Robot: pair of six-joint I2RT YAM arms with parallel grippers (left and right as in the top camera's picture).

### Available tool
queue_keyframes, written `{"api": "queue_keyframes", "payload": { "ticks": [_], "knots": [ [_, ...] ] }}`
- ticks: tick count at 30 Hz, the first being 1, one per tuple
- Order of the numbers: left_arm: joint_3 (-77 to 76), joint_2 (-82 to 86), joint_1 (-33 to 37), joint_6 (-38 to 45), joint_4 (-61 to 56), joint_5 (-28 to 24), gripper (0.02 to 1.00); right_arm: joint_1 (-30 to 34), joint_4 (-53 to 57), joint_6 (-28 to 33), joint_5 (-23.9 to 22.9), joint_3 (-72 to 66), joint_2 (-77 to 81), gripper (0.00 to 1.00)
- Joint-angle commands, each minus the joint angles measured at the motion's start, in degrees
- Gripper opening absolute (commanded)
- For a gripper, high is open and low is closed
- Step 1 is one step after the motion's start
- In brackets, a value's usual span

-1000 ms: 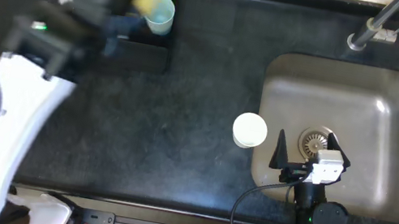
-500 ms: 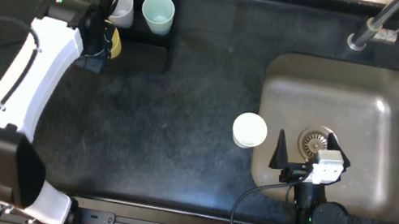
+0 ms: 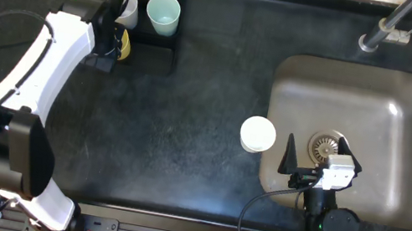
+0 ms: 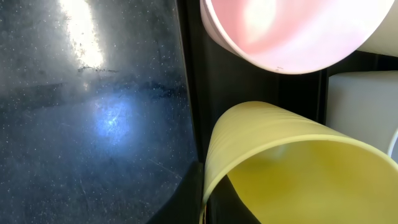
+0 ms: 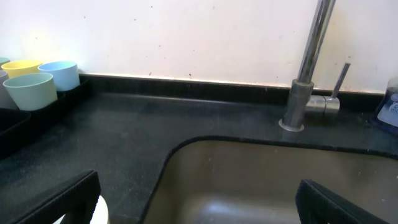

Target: Store Cups

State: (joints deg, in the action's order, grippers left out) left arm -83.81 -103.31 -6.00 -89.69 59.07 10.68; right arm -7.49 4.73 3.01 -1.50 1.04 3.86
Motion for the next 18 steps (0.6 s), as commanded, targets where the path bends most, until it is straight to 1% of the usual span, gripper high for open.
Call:
{"api": "queue_keyframes", "payload": {
  "ticks": [1,6,13,17,18],
  "knots": [
    [0.2,-1.4,-0.1,-0.8,0.1,-0.1,0.036,0.4,-0.3,0.0,0.0,-0.8,-0.6,0.998],
    [0.2,-3.3,-0.1,-0.8,0.1,-0.2,0.051,0.4,-0.3,0.0,0.0,-0.8,-0.6,0.996],
    [0.2,-3.0,-0.1,-0.8,-0.7,0.1,0.277,0.4,-0.3,0.0,0.0,-0.8,-0.6,0.998],
    [0.2,0.3,-0.1,-0.7,-0.3,2.1,0.4,0.4,-0.3,0.0,0.0,-0.8,-0.6,0.998],
    [0.2,2.4,-0.1,-0.1,0.2,3.5,0.424,0.4,-0.3,0.0,0.0,-0.8,-0.6,0.998]
  ]
}}
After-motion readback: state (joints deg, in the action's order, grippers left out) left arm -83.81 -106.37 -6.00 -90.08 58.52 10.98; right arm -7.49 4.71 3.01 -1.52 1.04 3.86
